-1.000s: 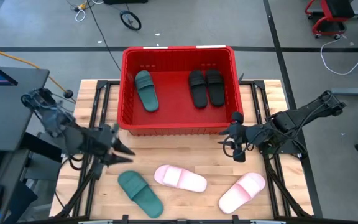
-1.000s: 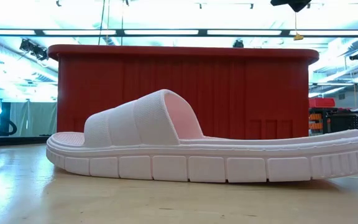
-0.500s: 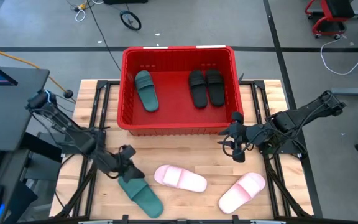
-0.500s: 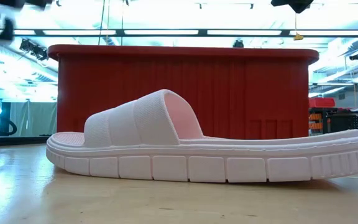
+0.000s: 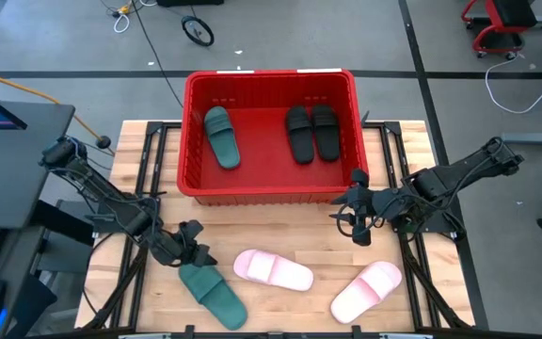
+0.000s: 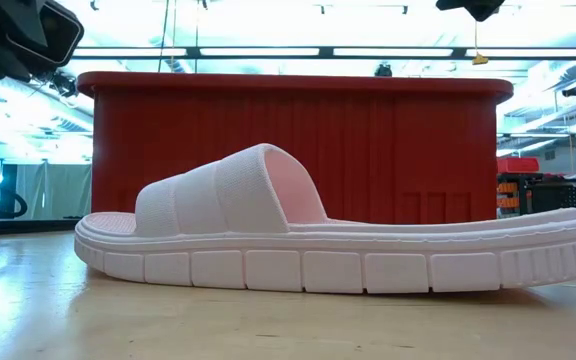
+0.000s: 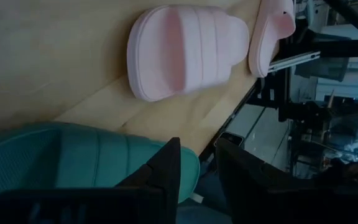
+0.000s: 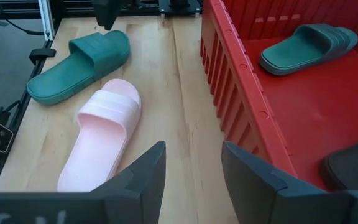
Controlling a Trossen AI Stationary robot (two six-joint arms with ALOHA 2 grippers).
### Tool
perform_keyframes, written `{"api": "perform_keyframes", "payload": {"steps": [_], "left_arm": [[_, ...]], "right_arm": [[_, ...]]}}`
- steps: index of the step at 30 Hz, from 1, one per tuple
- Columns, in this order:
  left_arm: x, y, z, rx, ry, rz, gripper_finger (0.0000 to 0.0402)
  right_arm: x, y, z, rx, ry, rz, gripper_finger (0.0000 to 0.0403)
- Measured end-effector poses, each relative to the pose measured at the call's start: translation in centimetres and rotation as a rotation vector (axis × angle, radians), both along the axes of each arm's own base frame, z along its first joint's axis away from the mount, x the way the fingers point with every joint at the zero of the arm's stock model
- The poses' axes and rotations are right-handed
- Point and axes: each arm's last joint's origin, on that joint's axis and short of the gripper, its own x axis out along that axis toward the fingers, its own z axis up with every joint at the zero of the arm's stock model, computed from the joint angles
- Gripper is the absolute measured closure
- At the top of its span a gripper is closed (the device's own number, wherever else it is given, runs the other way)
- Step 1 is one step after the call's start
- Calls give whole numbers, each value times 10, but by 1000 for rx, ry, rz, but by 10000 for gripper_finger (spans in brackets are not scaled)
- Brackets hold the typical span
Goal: Pick and place slides into bin
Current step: Put the green slide into the container
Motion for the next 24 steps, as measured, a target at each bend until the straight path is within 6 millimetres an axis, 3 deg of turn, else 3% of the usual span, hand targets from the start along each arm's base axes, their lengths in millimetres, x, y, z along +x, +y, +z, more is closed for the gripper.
{"api": "perform_keyframes", "payload": {"steps": [8,12,17,21,24], "left_arm": [[2,0,-1,4,3,2,294],[2,-5,-7,18,51,-150,282],[0,-7,-21,67,171,-269,234],[-7,-3,-34,89,335,-230,189],[-8,-2,-35,82,355,-211,163]], "right_arm": [[0,0,0,1,0,-1,241],[0,0,0,-3,0,2,241],[0,0,0,-7,1,4,241],[0,0,0,-8,1,5,241],[0,0,0,-8,1,5,241]]}}
